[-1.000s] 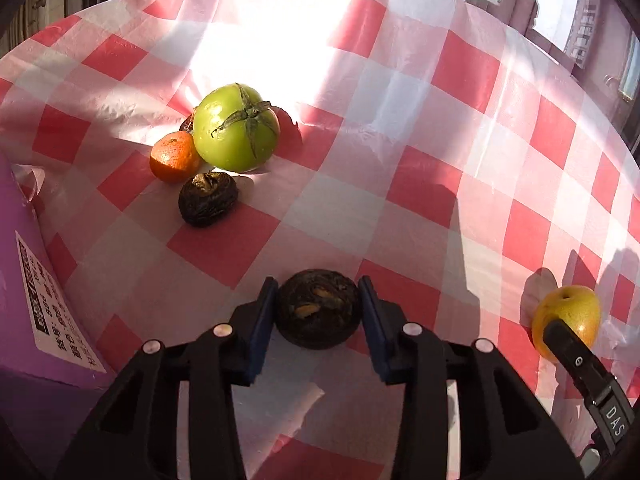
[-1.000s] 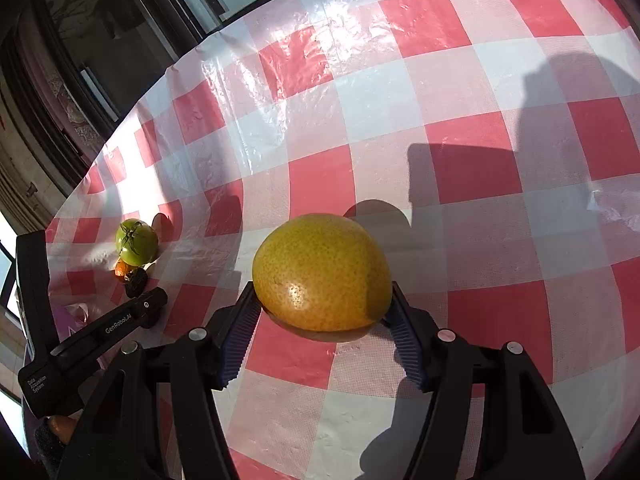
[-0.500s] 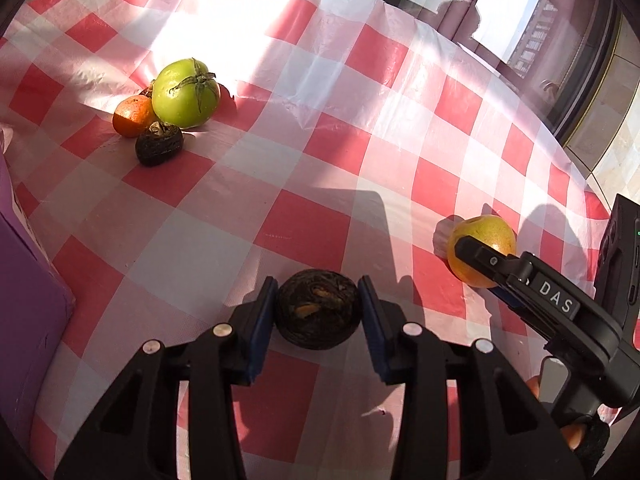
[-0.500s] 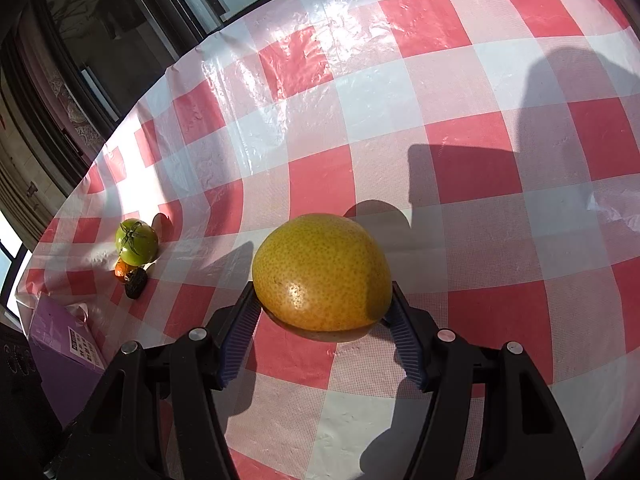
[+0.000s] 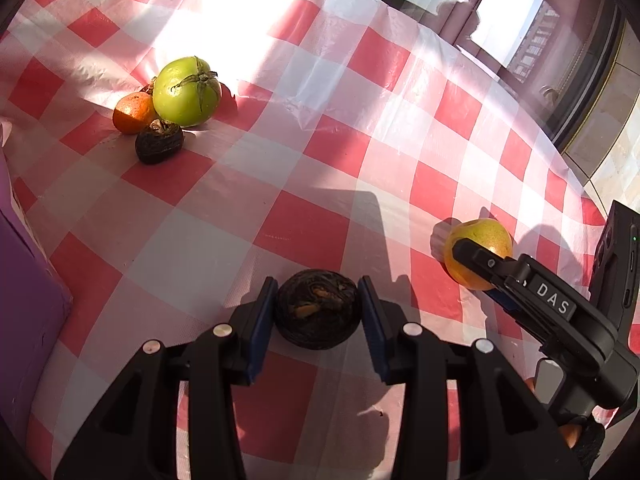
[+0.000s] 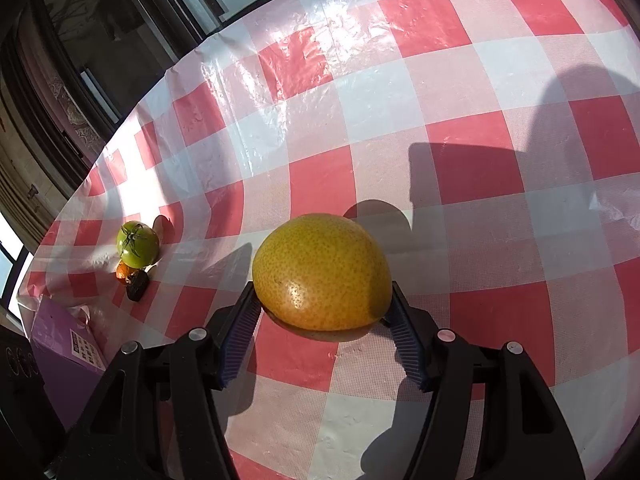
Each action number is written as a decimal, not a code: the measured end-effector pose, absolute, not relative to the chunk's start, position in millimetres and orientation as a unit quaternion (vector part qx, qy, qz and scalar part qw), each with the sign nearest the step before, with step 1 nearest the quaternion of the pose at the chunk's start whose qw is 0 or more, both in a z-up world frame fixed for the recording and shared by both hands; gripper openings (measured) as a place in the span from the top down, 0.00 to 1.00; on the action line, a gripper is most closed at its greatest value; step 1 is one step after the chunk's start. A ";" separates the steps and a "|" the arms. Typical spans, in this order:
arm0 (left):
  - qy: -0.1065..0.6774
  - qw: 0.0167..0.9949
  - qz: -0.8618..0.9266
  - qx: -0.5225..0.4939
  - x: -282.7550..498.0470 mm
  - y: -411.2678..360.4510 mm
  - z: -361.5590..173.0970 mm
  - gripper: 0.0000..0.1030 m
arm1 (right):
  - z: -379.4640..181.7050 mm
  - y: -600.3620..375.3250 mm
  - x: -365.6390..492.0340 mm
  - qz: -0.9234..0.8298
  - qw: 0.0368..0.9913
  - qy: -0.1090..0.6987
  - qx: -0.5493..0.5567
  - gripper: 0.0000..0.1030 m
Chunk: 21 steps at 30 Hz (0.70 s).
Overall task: Organize fruits
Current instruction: 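Carry the pear and mangosteen with both grippers over the white box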
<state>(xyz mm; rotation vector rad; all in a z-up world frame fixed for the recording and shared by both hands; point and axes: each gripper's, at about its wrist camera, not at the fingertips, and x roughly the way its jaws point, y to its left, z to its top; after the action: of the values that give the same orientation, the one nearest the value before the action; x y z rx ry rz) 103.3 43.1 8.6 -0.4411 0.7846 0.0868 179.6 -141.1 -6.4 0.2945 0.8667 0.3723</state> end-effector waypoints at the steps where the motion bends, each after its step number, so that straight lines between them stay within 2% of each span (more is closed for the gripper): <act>1: 0.375 0.901 0.045 -0.216 101.8 44.3 9.6 0.60 | -6.5 -141.1 179.5 0.179 0.880 0.416 0.141 0.40; 6: 0.368 0.905 0.043 -0.211 73.8 42.8 23.8 0.60 | 2.8 -144.0 163.8 0.175 0.890 0.397 0.142 0.40; 12: 0.291 0.943 0.039 -0.157 -10.4 44.0 97.2 0.60 | 21.4 -142.8 101.0 0.190 0.890 0.376 0.175 0.40; 16: 0.240 0.958 0.052 -0.146 -70.8 69.4 145.9 0.60 | 40.4 -124.1 65.6 0.239 0.878 0.364 0.200 0.40; 21: 0.218 0.961 0.099 -0.137 -132.3 122.8 181.2 0.60 | 85.7 -61.2 23.0 0.317 0.872 0.341 0.149 0.40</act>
<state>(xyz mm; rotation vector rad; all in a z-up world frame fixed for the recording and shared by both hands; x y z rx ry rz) -132.3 122.8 181.2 -0.2775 0.4420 0.2000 23.0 -61.2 85.7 0.3107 0.7135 0.6620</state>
